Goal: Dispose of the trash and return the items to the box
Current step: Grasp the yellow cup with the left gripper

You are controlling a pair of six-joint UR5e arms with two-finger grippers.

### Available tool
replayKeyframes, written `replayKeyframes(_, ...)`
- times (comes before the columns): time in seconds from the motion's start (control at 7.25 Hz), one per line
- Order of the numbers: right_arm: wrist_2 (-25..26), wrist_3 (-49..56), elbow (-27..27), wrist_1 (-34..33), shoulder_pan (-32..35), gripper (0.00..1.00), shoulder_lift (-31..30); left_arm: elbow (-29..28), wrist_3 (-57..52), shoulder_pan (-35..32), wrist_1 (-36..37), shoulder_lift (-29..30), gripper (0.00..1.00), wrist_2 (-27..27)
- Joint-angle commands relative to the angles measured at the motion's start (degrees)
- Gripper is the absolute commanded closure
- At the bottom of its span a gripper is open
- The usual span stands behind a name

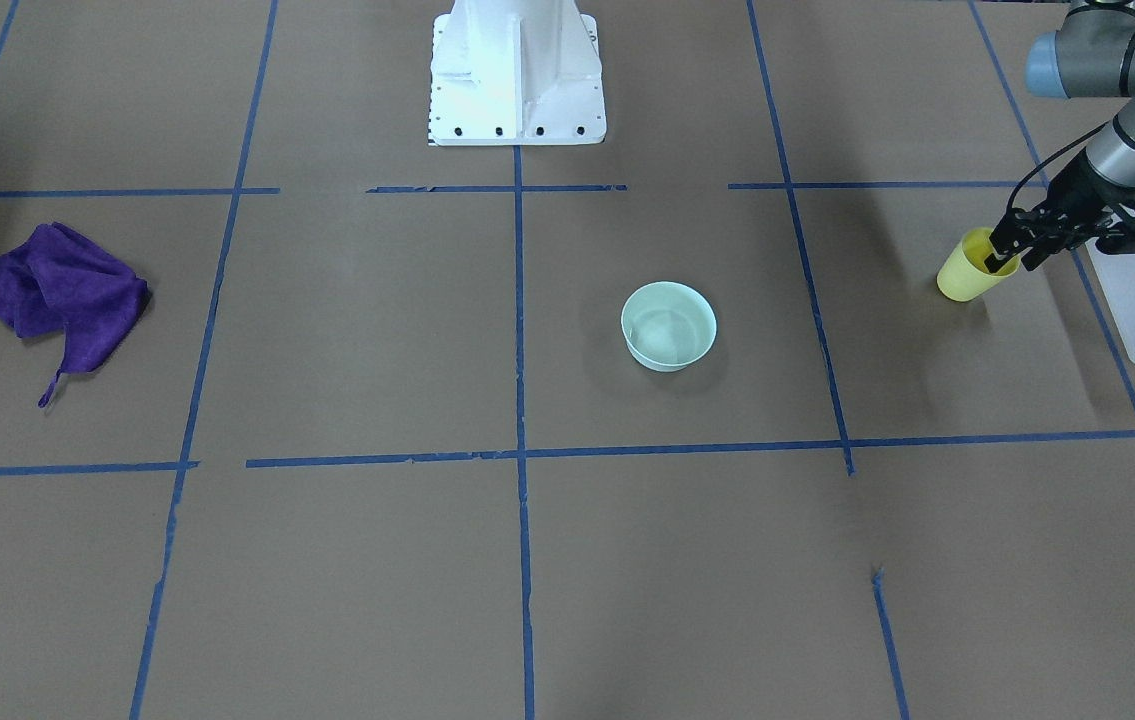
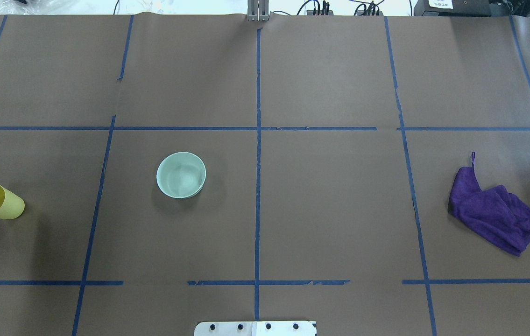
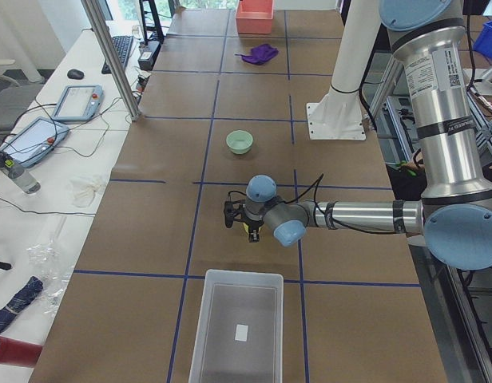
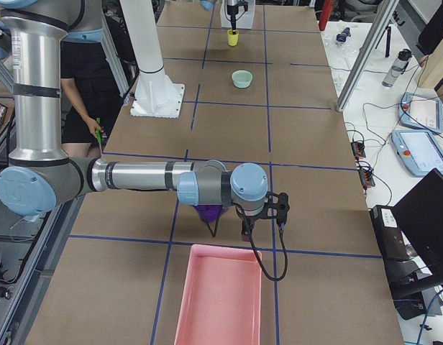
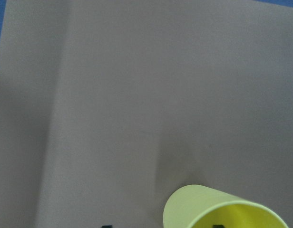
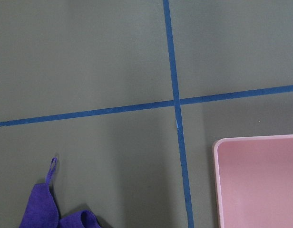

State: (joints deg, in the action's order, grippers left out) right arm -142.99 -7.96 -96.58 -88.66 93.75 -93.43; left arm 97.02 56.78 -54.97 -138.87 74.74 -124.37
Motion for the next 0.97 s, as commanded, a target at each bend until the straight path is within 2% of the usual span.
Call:
replayKeyframes(0.0, -0.01, -0.12, -0.02, -0.02, -0.06, 0.00, 0.09, 0.10, 0.00, 0.04, 0.00, 0.41, 1.00, 0.44)
replayKeyframes(0.55, 0.43, -0.38, -0.37, -0.02, -1.28, 0.00, 0.18, 5.97, -0.26, -0.83, 0.53, -0.29, 1.00, -0.26)
replayKeyframes(0.69, 0.69, -4.82, -1.93, 0.24, -3.38, 0.00, 0.18, 7.56, -0.18, -1.27, 0.70, -0.29, 1.00, -0.26)
replayKeyframes(0.83, 0.87, -8.09, -3.60, 0.59, -5.23, 0.00, -0.25, 9.92, -0.26, -1.45, 3.92, 0.06, 1.00, -0.35)
